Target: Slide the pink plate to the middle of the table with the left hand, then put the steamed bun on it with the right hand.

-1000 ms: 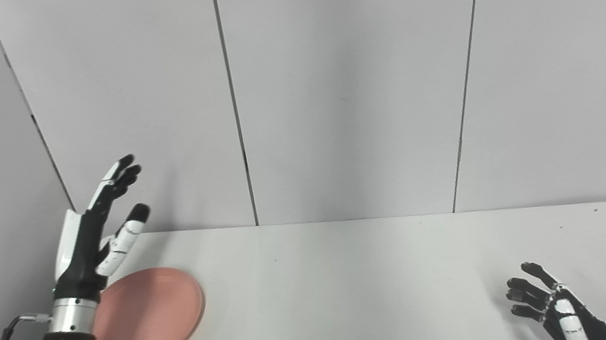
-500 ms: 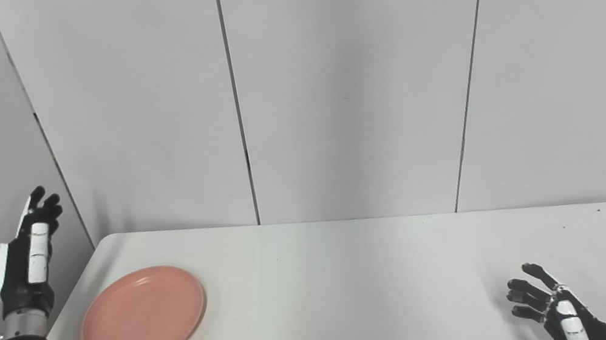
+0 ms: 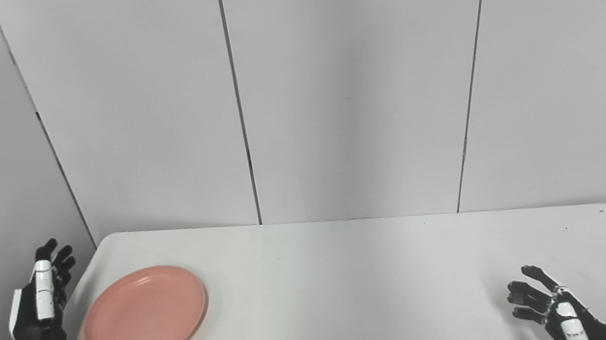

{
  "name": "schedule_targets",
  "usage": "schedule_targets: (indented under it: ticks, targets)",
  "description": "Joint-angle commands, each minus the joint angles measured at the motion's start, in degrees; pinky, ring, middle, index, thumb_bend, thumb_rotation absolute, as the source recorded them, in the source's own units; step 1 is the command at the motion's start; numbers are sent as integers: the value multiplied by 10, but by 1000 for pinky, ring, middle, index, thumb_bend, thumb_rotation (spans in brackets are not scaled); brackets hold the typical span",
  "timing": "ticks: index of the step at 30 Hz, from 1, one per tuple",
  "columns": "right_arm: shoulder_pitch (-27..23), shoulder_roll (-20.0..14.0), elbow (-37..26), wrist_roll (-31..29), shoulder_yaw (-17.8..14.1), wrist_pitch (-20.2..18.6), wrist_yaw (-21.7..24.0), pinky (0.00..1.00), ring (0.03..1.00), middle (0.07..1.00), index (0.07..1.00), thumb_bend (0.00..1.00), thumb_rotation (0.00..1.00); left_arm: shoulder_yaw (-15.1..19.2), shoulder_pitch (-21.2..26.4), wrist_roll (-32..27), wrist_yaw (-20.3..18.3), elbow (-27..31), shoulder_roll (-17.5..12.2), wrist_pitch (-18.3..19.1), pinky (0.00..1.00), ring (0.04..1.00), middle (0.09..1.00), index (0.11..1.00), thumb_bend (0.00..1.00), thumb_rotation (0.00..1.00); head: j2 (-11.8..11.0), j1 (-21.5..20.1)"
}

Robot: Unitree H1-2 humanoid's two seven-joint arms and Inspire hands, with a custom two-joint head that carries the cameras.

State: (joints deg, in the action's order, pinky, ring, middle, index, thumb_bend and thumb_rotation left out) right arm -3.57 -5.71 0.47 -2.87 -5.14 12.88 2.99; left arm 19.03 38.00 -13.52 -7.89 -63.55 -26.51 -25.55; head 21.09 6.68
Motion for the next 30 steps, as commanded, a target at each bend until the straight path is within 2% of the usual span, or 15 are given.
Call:
schedule_targets:
  ticks: [1,4,7,13,21,23,30]
  targets:
    - [38,19,26,-4,7,5,-6,720,747,752,822,577,981,-2,14,-6,1,10,-3,-3,978,920,901,915,764,963,2,0]
    - [40,20,20,-8,7,-1,-4,718,740,749,816,581,977,0,6,-10,3,17,7,7,967,911,886,901,808,929,3,-1]
    - [40,21,16,-9,8,-3,-4,714,737,747,812,575,974,2,-3,-16,1,36,14,25,978,922,895,906,796,932,5,-2]
    - [41,25,15,9,11,2,-11,690,723,736,807,547,994,7,-28,-54,-30,93,31,91,1000,963,934,948,784,947,9,-11]
    - [41,27,8,8,15,-6,-12,688,715,727,797,558,977,0,-59,-67,-32,176,58,153,986,946,911,951,804,926,14,-16]
    - [40,26,8,6,16,-4,-11,682,708,723,789,547,977,0,-65,-69,-28,193,66,165,975,936,897,929,802,897,14,-17]
    - [38,25,9,18,19,1,-16,663,693,713,769,544,992,-16,-76,-62,-30,233,80,188,936,925,884,921,823,899,15,-19]
